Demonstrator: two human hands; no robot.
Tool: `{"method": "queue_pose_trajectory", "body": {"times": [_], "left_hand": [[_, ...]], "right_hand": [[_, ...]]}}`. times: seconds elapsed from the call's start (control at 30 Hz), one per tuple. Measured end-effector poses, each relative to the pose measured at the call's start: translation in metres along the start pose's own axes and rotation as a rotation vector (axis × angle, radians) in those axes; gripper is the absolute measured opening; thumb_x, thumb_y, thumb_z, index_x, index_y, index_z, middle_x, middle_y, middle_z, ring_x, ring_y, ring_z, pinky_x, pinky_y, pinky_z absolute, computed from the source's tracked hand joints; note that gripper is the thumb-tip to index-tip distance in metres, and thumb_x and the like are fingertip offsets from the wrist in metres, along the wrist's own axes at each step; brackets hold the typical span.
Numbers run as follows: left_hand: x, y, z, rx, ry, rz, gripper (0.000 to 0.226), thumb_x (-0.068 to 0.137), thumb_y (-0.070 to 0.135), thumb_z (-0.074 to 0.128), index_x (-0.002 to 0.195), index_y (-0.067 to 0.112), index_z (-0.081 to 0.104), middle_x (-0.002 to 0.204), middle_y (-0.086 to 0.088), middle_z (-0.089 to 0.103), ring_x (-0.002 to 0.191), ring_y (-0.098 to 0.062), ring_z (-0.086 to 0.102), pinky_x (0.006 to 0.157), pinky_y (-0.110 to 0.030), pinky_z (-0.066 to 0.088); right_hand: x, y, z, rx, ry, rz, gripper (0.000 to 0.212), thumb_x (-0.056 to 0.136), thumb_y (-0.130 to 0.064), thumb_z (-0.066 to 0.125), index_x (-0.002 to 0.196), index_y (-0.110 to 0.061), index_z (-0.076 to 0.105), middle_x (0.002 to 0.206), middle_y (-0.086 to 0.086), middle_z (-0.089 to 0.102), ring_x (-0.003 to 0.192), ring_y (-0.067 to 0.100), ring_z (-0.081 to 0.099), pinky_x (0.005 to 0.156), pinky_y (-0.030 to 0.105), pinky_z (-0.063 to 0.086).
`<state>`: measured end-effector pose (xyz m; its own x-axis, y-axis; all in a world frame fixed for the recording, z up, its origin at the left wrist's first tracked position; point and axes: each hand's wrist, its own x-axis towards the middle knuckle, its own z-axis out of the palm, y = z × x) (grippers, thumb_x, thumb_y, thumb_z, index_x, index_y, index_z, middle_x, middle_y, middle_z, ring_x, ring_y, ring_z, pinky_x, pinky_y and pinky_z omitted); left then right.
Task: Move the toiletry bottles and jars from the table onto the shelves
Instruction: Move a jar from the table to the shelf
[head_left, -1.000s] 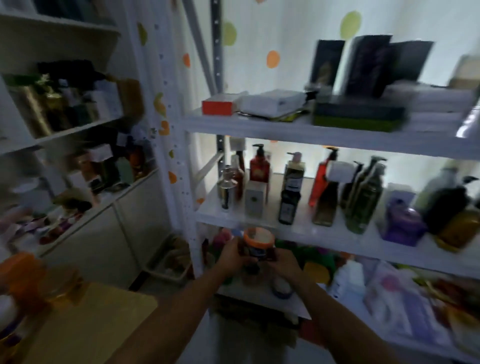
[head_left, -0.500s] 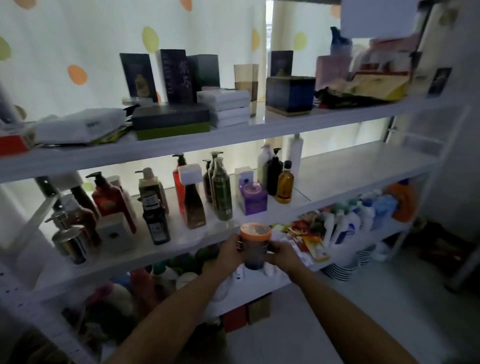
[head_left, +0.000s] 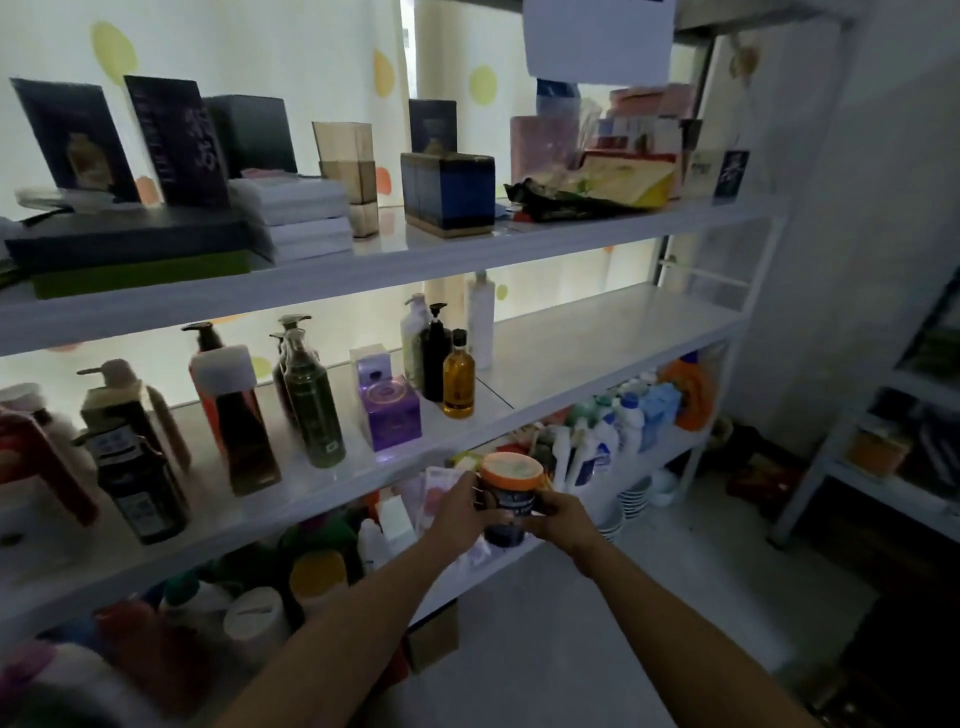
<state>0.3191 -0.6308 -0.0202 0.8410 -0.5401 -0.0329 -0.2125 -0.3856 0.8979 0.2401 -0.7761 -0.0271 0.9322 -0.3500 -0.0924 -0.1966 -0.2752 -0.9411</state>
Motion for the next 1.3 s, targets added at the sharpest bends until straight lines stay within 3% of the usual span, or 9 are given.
{"method": "queue_pose_trajectory", "body": {"times": [0.17, 0.33, 0.53, 0.63, 0.73, 0.87, 0.97, 1.1, 1.3], "left_hand": [[0.033, 0.013, 0.024, 0.032, -0.009, 0.018, 0.037, 0.081, 0.002, 0.067, 0.111, 0.014, 0.049, 0.098, 0.0, 0.055, 0.092, -0.012, 0.052, 0.067, -0.009, 0.041], [0.074, 0.009, 0.042, 0.004, -0.033, -0.013, 0.051, 0.078, 0.007, 0.072, 0.124, 0.002, 0.051, 0.115, -0.011, 0.061, 0.095, -0.014, 0.054, 0.088, -0.027, 0.046], [0.164, -0.002, 0.075, -0.179, -0.053, 0.038, 0.088, 0.049, 0.041, 0.087, 0.118, -0.003, 0.055, 0.116, -0.012, 0.064, 0.106, -0.024, 0.062, 0.091, -0.03, 0.053], [0.2, 0.02, 0.081, -0.136, -0.031, 0.056, 0.064, 0.058, 0.019, 0.084, 0.112, -0.001, 0.056, 0.11, -0.01, 0.062, 0.096, -0.017, 0.06, 0.074, -0.006, 0.047], [0.239, 0.028, 0.088, -0.082, -0.001, 0.07, 0.043, 0.074, 0.008, 0.078, 0.106, 0.001, 0.05, 0.106, -0.012, 0.059, 0.098, -0.024, 0.057, 0.07, -0.013, 0.047], [0.276, 0.035, 0.09, -0.045, 0.06, 0.069, 0.046, 0.079, 0.015, 0.075, 0.114, 0.001, 0.049, 0.108, -0.008, 0.06, 0.094, -0.019, 0.056, 0.076, -0.026, 0.048], [0.291, 0.032, 0.088, -0.041, 0.135, 0.078, 0.04, 0.082, 0.012, 0.07, 0.115, 0.006, 0.048, 0.111, -0.006, 0.06, 0.097, -0.018, 0.057, 0.079, -0.027, 0.049], [0.308, 0.023, 0.079, -0.088, 0.226, 0.009, 0.039, 0.081, 0.008, 0.068, 0.115, 0.013, 0.048, 0.111, -0.001, 0.059, 0.1, -0.015, 0.056, 0.083, -0.028, 0.047], [0.33, 0.008, 0.067, -0.067, 0.34, -0.017, 0.043, 0.083, 0.011, 0.068, 0.119, 0.012, 0.046, 0.116, -0.005, 0.059, 0.106, -0.018, 0.057, 0.084, -0.026, 0.047]], "right_hand": [[0.02, 0.009, -0.025, 0.001, 0.051, 0.017, 0.034, 0.082, 0.003, 0.066, 0.115, 0.006, 0.06, 0.111, 0.017, 0.063, 0.095, 0.02, 0.055, 0.064, 0.013, 0.045], [0.056, 0.022, -0.045, -0.005, 0.061, 0.058, 0.043, 0.081, 0.004, 0.066, 0.123, 0.002, 0.055, 0.12, 0.017, 0.061, 0.086, 0.005, 0.06, 0.064, 0.011, 0.045], [0.12, 0.031, -0.074, -0.004, 0.092, 0.084, 0.048, 0.079, 0.008, 0.066, 0.125, 0.003, 0.053, 0.123, 0.018, 0.059, 0.108, 0.022, 0.056, 0.079, 0.023, 0.046], [0.156, 0.025, -0.098, -0.002, 0.097, 0.088, 0.048, 0.083, 0.011, 0.06, 0.129, 0.004, 0.049, 0.127, 0.019, 0.055, 0.103, 0.019, 0.052, 0.063, 0.007, 0.047], [0.195, 0.017, -0.118, -0.015, 0.081, 0.075, 0.046, 0.085, 0.007, 0.059, 0.129, 0.003, 0.049, 0.127, 0.014, 0.055, 0.089, 0.016, 0.058, 0.058, 0.005, 0.045], [0.235, 0.009, -0.127, 0.063, 0.11, 0.109, 0.042, 0.085, 0.002, 0.062, 0.126, -0.003, 0.053, 0.122, 0.008, 0.059, 0.102, 0.025, 0.058, 0.074, 0.022, 0.047], [0.259, 0.004, -0.124, 0.132, 0.097, 0.115, 0.041, 0.085, 0.007, 0.056, 0.123, -0.008, 0.055, 0.11, 0.005, 0.06, 0.087, 0.016, 0.059, 0.06, 0.016, 0.052], [0.293, 0.004, -0.111, 0.171, 0.042, 0.088, 0.046, 0.081, 0.011, 0.056, 0.121, -0.011, 0.058, 0.117, 0.009, 0.062, 0.112, 0.027, 0.058, 0.093, 0.042, 0.051], [0.341, 0.004, -0.095, 0.136, -0.088, 0.052, 0.044, 0.086, 0.009, 0.054, 0.126, -0.007, 0.055, 0.127, 0.013, 0.058, 0.118, 0.026, 0.052, 0.09, 0.03, 0.046]]}}
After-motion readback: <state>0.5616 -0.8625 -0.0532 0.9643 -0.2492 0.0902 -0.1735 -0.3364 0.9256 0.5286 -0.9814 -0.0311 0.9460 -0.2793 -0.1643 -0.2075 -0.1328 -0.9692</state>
